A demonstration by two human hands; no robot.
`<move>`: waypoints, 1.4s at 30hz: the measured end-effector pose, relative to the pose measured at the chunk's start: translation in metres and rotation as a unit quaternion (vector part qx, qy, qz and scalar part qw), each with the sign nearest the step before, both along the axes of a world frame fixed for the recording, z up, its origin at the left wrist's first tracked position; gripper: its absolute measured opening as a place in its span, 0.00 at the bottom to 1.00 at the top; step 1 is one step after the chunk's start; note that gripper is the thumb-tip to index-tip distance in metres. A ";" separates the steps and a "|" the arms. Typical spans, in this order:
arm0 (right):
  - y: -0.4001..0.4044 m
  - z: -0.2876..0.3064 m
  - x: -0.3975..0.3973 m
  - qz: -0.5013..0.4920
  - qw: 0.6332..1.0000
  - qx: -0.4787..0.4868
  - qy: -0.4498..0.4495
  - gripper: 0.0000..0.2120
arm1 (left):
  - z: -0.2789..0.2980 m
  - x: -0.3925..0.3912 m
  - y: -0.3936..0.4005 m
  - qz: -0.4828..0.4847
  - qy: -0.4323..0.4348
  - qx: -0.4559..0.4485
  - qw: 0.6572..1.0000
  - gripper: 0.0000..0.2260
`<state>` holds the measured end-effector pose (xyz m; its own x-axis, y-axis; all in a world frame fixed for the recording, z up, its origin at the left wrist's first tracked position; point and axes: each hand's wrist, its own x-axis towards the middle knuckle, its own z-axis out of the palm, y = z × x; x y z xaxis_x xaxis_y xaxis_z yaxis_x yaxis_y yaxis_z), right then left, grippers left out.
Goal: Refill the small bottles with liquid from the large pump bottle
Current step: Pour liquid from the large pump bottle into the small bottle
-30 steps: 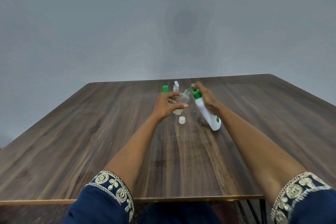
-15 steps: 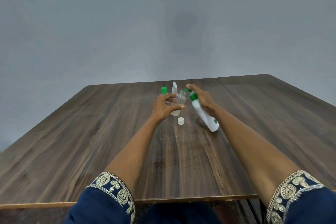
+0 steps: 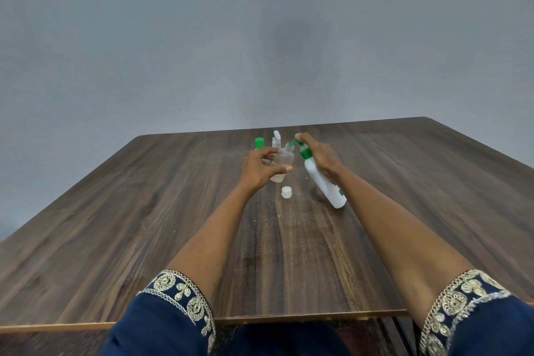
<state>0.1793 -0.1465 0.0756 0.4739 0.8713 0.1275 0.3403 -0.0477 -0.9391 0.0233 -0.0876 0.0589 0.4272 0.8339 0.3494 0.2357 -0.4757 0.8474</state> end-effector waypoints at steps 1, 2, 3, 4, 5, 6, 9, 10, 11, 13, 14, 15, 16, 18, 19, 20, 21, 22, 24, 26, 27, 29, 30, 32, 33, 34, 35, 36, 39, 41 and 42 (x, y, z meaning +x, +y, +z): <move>0.000 0.000 0.000 -0.001 1.000 0.000 0.001 0.20 | 0.000 0.000 0.000 0.000 0.003 0.001 1.000 0.26; 0.000 0.000 0.000 -0.004 1.000 0.000 0.002 0.19 | 0.000 0.000 0.001 -0.001 0.007 0.004 1.000 0.26; 0.000 0.001 -0.001 -0.008 1.000 0.001 0.001 0.18 | 0.000 0.000 0.001 -0.003 0.010 0.006 1.000 0.25; -0.001 0.001 -0.002 -0.010 1.000 0.000 0.000 0.19 | -0.001 0.000 0.001 -0.005 0.010 0.007 1.000 0.25; -0.001 0.002 -0.003 -0.010 1.000 -0.003 0.000 0.22 | -0.001 -0.001 0.001 -0.006 0.008 0.006 1.000 0.25; -0.003 0.003 -0.005 -0.009 1.000 -0.009 -0.001 0.26 | -0.002 -0.001 0.000 -0.008 0.004 0.004 1.000 0.24; -0.005 0.005 -0.008 -0.013 1.000 -0.018 -0.013 0.35 | 0.000 -0.002 -0.001 -0.004 -0.003 0.002 1.000 0.24; -0.005 0.005 -0.008 -0.015 1.000 -0.019 -0.014 0.36 | 0.001 -0.002 -0.001 -0.004 -0.004 0.003 1.000 0.23; -0.005 0.005 -0.008 -0.017 1.000 -0.019 -0.014 0.36 | 0.002 -0.002 -0.001 -0.004 -0.003 0.003 1.000 0.23; -0.005 0.006 -0.009 -0.023 1.000 -0.017 -0.011 0.35 | 0.002 -0.001 -0.001 -0.004 0.004 0.005 1.000 0.24; -0.005 0.006 -0.009 -0.028 0.999 -0.014 -0.008 0.34 | 0.002 0.000 -0.001 -0.004 0.007 0.005 1.000 0.24; -0.005 0.006 -0.009 -0.031 0.999 -0.013 -0.006 0.34 | 0.001 0.000 -0.001 -0.006 0.006 0.005 1.000 0.25; -0.005 0.006 -0.010 -0.032 0.999 -0.014 -0.003 0.35 | 0.000 0.001 0.000 -0.007 0.004 0.003 1.000 0.25; -0.005 0.007 -0.011 -0.034 0.999 -0.021 -0.001 0.39 | -0.001 0.002 -0.001 -0.004 -0.004 0.000 1.000 0.25; -0.005 0.007 -0.011 -0.033 0.999 -0.024 0.001 0.41 | -0.001 0.002 -0.001 0.000 -0.008 -0.002 1.000 0.24; -0.005 0.006 -0.011 -0.035 0.999 -0.026 0.003 0.42 | -0.001 0.003 0.000 0.004 -0.011 -0.005 1.000 0.24; -0.006 0.007 -0.011 -0.036 0.999 -0.026 0.004 0.41 | -0.001 0.004 0.001 0.007 -0.013 -0.008 1.000 0.24; -0.006 0.007 -0.010 -0.036 0.999 -0.024 0.006 0.40 | -0.001 0.005 0.001 0.008 -0.013 -0.009 1.000 0.24; -0.006 0.007 -0.011 -0.032 0.999 -0.016 0.005 0.34 | -0.002 0.007 0.003 0.007 -0.012 -0.009 1.000 0.25; -0.005 0.006 -0.011 -0.038 0.999 -0.009 0.001 0.31 | -0.003 0.009 0.004 0.004 -0.012 -0.006 1.000 0.26; -0.004 0.005 -0.011 -0.045 0.999 -0.009 0.001 0.32 | -0.004 0.009 0.004 0.003 -0.013 -0.006 1.000 0.25; -0.002 0.005 -0.014 -0.052 0.999 -0.011 0.010 0.31 | -0.006 0.010 0.004 0.007 -0.015 -0.007 1.000 0.25; -0.001 0.004 -0.015 -0.054 0.998 -0.017 0.020 0.31 | -0.005 0.010 0.004 0.011 -0.018 -0.009 1.000 0.24; 0.003 0.002 -0.017 -0.061 0.997 -0.028 0.045 0.34 | -0.003 0.010 0.005 0.016 -0.025 -0.015 0.999 0.23; 0.006 0.001 -0.018 -0.065 0.996 -0.030 0.052 0.34 | -0.002 0.009 0.006 0.016 -0.028 -0.017 0.999 0.22; 0.008 0.000 -0.019 -0.066 0.996 -0.030 0.057 0.34 | -0.001 0.007 0.007 0.016 -0.028 -0.018 0.999 0.22; 0.010 0.000 -0.020 -0.066 0.996 -0.030 0.057 0.34 | 0.000 0.005 0.008 0.016 -0.026 -0.018 0.999 0.22; 0.010 0.000 -0.021 -0.065 0.996 -0.027 0.056 0.33 | 0.000 0.003 0.010 0.018 -0.022 -0.018 0.999 0.22; 0.010 0.001 -0.024 -0.070 0.997 -0.019 0.039 0.35 | -0.003 -0.002 0.012 0.020 -0.010 -0.012 1.000 0.24; 0.010 0.001 -0.024 -0.066 0.997 -0.019 0.028 0.36 | -0.004 -0.004 0.012 0.018 -0.009 -0.008 1.000 0.24; 0.011 0.000 -0.023 -0.061 0.998 -0.021 0.025 0.36 | -0.004 -0.004 0.012 0.016 -0.010 -0.008 1.000 0.24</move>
